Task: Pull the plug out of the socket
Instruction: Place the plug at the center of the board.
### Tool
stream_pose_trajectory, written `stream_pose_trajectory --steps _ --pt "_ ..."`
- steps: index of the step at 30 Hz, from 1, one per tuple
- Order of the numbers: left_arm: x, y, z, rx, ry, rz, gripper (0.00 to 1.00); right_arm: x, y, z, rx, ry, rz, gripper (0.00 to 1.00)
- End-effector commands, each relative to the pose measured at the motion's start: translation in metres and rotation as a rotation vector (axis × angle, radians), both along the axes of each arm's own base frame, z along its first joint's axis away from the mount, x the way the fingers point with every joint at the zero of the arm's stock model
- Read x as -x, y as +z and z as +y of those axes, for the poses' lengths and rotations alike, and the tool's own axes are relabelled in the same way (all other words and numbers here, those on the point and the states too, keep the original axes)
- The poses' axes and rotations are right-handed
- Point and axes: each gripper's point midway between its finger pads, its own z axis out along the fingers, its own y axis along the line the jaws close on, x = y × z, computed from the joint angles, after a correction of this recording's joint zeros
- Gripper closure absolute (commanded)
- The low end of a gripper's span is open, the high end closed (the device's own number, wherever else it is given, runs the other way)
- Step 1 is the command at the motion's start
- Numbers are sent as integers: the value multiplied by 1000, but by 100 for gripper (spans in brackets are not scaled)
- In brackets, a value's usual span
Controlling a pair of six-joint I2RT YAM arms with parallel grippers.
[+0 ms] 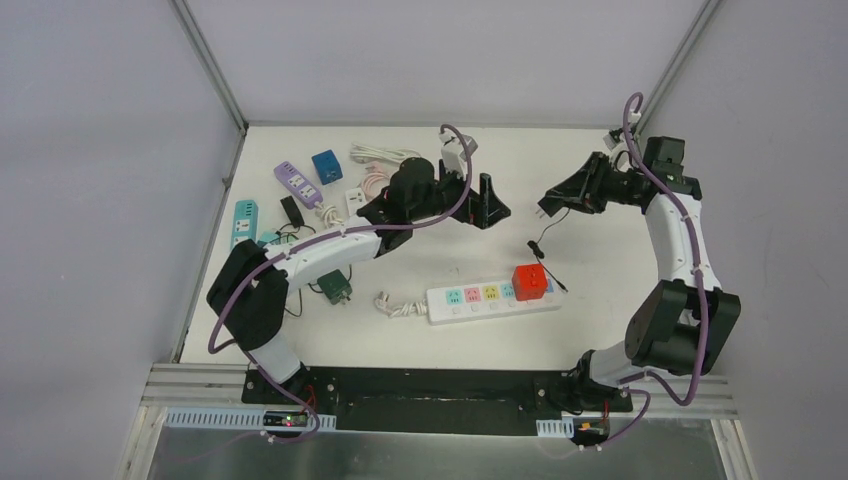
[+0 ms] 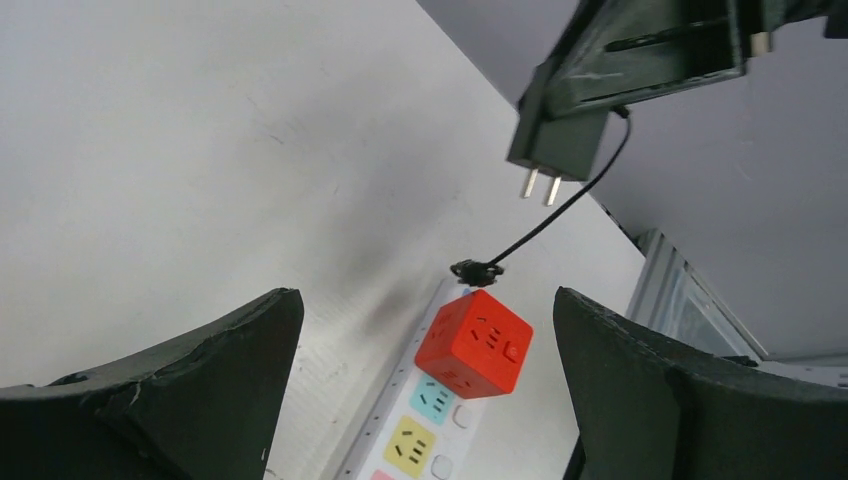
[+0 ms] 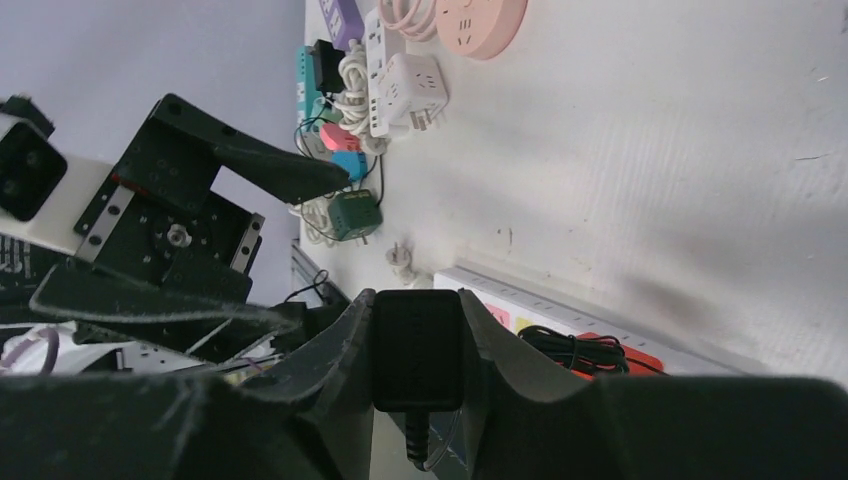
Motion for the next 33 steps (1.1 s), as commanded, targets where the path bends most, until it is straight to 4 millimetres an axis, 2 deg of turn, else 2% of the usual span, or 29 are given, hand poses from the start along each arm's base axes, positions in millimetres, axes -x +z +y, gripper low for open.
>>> stream_pose_trajectory --steps 1,7,10,13,15,24,27,31,33 --pt "10 32 -20 5 -77 -50 1 -6 12 11 -138 -7 31 100" --pt "13 29 -49 -48 -152 -13 4 -6 5 20 -206 7 84 100" --pt "15 26 -60 -63 -186 -17 10 -5 4 24 -224 18 102 100" --pt "13 19 -66 -106 -186 0 20 -5 2 28 -227 31 111 100" --pt "9 14 -69 -147 -161 2 21 -5 0 32 -228 39 122 100" --pt "9 13 -83 -179 -135 -44 25 -6 -8 38 -226 56 154 100" --pt "5 11 -87 -189 -112 -38 32 -5 -9 42 -221 68 158 100" --pt "-3 10 -91 -208 -84 -28 48 -3 -11 45 -214 77 161 100" --pt "-5 8 -92 -215 -74 -24 50 -3 -11 45 -211 79 163 100"
